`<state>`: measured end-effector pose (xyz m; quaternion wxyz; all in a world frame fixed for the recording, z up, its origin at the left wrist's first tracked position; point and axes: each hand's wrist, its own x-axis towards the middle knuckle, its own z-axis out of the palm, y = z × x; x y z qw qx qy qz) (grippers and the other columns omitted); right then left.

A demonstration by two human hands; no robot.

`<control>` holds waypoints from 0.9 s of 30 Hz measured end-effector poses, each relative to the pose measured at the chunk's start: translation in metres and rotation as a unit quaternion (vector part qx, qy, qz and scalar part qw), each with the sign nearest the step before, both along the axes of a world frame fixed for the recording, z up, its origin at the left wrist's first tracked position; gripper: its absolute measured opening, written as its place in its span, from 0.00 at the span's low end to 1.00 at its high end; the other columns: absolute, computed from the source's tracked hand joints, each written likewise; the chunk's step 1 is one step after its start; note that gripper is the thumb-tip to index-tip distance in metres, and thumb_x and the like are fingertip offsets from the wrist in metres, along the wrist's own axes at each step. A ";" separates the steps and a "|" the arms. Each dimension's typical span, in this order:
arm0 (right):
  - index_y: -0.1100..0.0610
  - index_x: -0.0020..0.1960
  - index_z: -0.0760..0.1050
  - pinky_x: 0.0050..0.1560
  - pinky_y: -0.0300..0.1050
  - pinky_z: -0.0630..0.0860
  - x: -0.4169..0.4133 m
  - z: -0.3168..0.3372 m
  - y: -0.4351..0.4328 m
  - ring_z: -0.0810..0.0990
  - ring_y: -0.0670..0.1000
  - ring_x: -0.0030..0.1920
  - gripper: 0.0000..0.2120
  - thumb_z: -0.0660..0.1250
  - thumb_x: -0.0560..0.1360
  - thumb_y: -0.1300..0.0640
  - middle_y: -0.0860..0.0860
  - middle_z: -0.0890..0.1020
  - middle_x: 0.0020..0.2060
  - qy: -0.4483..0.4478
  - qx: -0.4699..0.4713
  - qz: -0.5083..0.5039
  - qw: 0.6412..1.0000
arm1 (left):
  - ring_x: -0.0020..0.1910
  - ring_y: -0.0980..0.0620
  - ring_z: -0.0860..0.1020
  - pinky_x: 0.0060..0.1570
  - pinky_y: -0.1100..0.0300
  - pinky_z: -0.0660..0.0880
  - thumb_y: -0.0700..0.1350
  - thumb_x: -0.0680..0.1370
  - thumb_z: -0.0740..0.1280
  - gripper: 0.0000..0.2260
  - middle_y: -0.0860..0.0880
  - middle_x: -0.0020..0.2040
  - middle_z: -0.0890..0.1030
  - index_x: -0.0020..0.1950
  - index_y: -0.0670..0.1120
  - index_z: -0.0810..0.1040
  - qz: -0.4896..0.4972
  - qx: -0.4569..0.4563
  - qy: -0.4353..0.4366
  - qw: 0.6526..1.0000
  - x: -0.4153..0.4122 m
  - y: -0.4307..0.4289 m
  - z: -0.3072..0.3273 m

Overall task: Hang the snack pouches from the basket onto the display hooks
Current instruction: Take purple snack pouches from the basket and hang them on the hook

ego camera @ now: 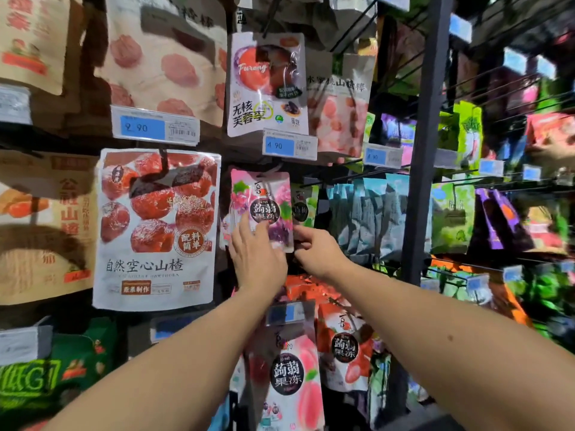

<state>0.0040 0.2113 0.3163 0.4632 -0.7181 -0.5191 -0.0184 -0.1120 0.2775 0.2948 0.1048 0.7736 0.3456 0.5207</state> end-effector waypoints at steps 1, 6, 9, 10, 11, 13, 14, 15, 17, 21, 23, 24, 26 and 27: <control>0.50 0.71 0.76 0.61 0.47 0.79 -0.004 -0.003 -0.014 0.81 0.51 0.59 0.29 0.63 0.74 0.69 0.48 0.83 0.62 0.011 -0.006 -0.006 1.000 | 0.79 0.44 0.52 0.77 0.45 0.50 0.42 0.77 0.67 0.21 0.47 0.79 0.59 0.70 0.50 0.71 -0.024 0.001 -0.002 1.000 -0.005 -0.008 -0.003; 0.54 0.74 0.73 0.52 0.37 0.73 -0.022 -0.026 -0.095 0.79 0.48 0.56 0.27 0.66 0.76 0.65 0.50 0.79 0.65 -0.019 -0.061 -0.076 0.995 | 0.62 0.48 0.73 0.65 0.51 0.70 0.40 0.76 0.67 0.11 0.50 0.59 0.78 0.56 0.50 0.79 -0.189 -0.044 0.021 0.981 -0.030 -0.060 -0.030; 0.55 0.71 0.77 0.46 0.32 0.73 -0.038 -0.042 -0.147 0.81 0.48 0.54 0.24 0.66 0.76 0.64 0.53 0.81 0.63 -0.014 -0.072 -0.102 0.992 | 0.53 0.49 0.80 0.57 0.53 0.76 0.38 0.75 0.67 0.09 0.49 0.53 0.81 0.51 0.49 0.81 -0.256 -0.105 0.038 0.960 -0.043 -0.105 -0.049; 0.56 0.68 0.78 0.41 0.32 0.74 -0.045 -0.047 -0.164 0.82 0.48 0.49 0.22 0.65 0.76 0.65 0.53 0.83 0.60 -0.006 -0.077 -0.109 0.991 | 0.52 0.48 0.80 0.56 0.53 0.76 0.38 0.75 0.67 0.08 0.48 0.52 0.81 0.50 0.49 0.81 -0.269 -0.114 0.051 0.955 -0.046 -0.121 -0.056; 0.57 0.66 0.80 0.40 0.35 0.77 -0.055 -0.052 -0.184 0.82 0.49 0.46 0.20 0.64 0.75 0.65 0.54 0.84 0.57 -0.006 -0.077 -0.117 0.990 | 0.50 0.49 0.81 0.53 0.54 0.77 0.39 0.76 0.67 0.07 0.49 0.51 0.82 0.49 0.49 0.81 -0.278 -0.127 0.071 0.950 -0.050 -0.137 -0.063; 0.61 0.61 0.82 0.45 0.46 0.80 -0.074 -0.065 -0.223 0.83 0.55 0.46 0.16 0.65 0.75 0.64 0.57 0.85 0.53 -0.009 -0.079 -0.124 0.989 | 0.44 0.48 0.81 0.46 0.57 0.75 0.39 0.76 0.67 0.06 0.50 0.46 0.83 0.46 0.49 0.81 -0.305 -0.148 0.097 0.936 -0.059 -0.170 -0.074; 0.60 0.60 0.82 0.46 0.47 0.79 -0.083 -0.072 -0.241 0.82 0.57 0.46 0.16 0.66 0.74 0.63 0.55 0.85 0.51 0.003 -0.086 -0.131 0.988 | 0.44 0.49 0.80 0.43 0.59 0.73 0.39 0.76 0.67 0.06 0.50 0.44 0.83 0.46 0.49 0.82 -0.317 -0.148 0.109 0.931 -0.064 -0.184 -0.081; 0.59 0.61 0.82 0.46 0.48 0.79 -0.091 -0.078 -0.259 0.82 0.57 0.47 0.16 0.66 0.75 0.64 0.54 0.85 0.51 0.014 -0.102 -0.143 0.984 | 0.44 0.51 0.80 0.42 0.61 0.71 0.39 0.77 0.67 0.07 0.52 0.43 0.83 0.46 0.49 0.83 -0.324 -0.143 0.124 0.927 -0.070 -0.198 -0.086; 0.59 0.64 0.80 0.52 0.53 0.81 -0.101 -0.093 -0.288 0.83 0.58 0.52 0.18 0.66 0.76 0.67 0.56 0.83 0.58 0.021 -0.135 -0.168 0.976 | 0.45 0.53 0.79 0.44 0.63 0.70 0.40 0.77 0.67 0.08 0.54 0.44 0.81 0.48 0.50 0.84 -0.329 -0.135 0.150 0.922 -0.078 -0.220 -0.100; 0.56 0.68 0.78 0.46 0.50 0.80 -0.101 -0.130 -0.329 0.83 0.57 0.53 0.19 0.64 0.79 0.65 0.55 0.80 0.64 0.042 -0.194 -0.191 0.961 | 0.43 0.52 0.79 0.39 0.59 0.73 0.41 0.77 0.66 0.06 0.49 0.47 0.83 0.47 0.48 0.82 -0.361 -0.134 0.212 0.898 -0.076 -0.246 -0.135; 0.57 0.68 0.78 0.45 0.44 0.79 -0.093 -0.150 -0.344 0.83 0.53 0.51 0.19 0.64 0.78 0.66 0.55 0.81 0.62 0.047 -0.209 -0.199 0.956 | 0.43 0.52 0.78 0.39 0.61 0.72 0.42 0.78 0.66 0.05 0.49 0.45 0.82 0.48 0.48 0.82 -0.370 -0.129 0.249 0.886 -0.065 -0.252 -0.151; 0.57 0.68 0.78 0.49 0.42 0.78 -0.089 -0.159 -0.350 0.83 0.53 0.55 0.19 0.65 0.77 0.65 0.55 0.82 0.62 0.054 -0.211 -0.204 0.954 | 0.44 0.51 0.79 0.42 0.60 0.73 0.42 0.78 0.67 0.04 0.50 0.45 0.81 0.47 0.49 0.81 -0.375 -0.130 0.259 0.881 -0.057 -0.254 -0.159; 0.57 0.68 0.78 0.55 0.39 0.74 -0.079 -0.177 -0.360 0.81 0.52 0.62 0.20 0.66 0.77 0.65 0.55 0.81 0.64 0.071 -0.220 -0.216 0.949 | 0.49 0.50 0.81 0.50 0.59 0.76 0.42 0.78 0.67 0.05 0.51 0.45 0.83 0.46 0.49 0.82 -0.380 -0.128 0.289 0.869 -0.042 -0.258 -0.174; 0.57 0.68 0.79 0.56 0.40 0.74 -0.074 -0.187 -0.364 0.81 0.52 0.62 0.20 0.66 0.77 0.65 0.55 0.81 0.64 0.079 -0.225 -0.221 0.946 | 0.50 0.50 0.81 0.52 0.58 0.77 0.42 0.77 0.67 0.05 0.50 0.47 0.84 0.47 0.49 0.83 -0.378 -0.127 0.310 0.863 -0.032 -0.258 -0.181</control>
